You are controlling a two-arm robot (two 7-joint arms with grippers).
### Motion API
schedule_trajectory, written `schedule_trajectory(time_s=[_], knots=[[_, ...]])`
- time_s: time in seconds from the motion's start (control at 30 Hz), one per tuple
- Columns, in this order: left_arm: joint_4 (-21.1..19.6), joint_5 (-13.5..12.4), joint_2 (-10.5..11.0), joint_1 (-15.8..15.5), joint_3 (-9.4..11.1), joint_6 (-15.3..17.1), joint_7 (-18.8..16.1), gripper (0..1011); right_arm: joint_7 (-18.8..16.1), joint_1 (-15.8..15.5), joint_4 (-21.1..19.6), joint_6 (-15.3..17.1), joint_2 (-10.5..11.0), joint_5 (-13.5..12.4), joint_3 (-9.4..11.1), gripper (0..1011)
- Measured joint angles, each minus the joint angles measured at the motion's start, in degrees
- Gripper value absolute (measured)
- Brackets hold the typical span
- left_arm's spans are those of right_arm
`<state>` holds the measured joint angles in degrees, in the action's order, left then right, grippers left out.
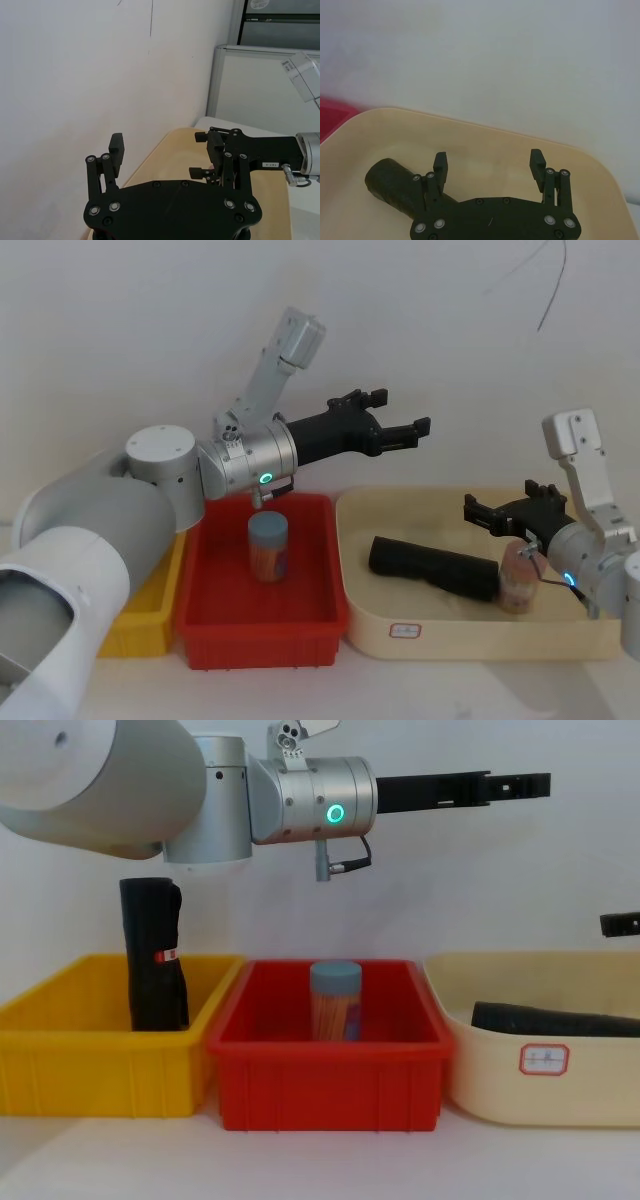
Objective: Pick up the garbage bag with the one hand and transfer it to the other hand.
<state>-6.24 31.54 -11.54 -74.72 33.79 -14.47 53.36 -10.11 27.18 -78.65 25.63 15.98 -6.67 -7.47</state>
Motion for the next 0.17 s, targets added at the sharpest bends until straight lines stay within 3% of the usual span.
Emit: schedule_trajectory(time_s=[0.17], knots=[[0.0,0.0,0.0,0.0,0.0,0.0,0.0,1002,0.0,-0.03,-0.03,0.0,0.0,0.0,0.0,1000]])
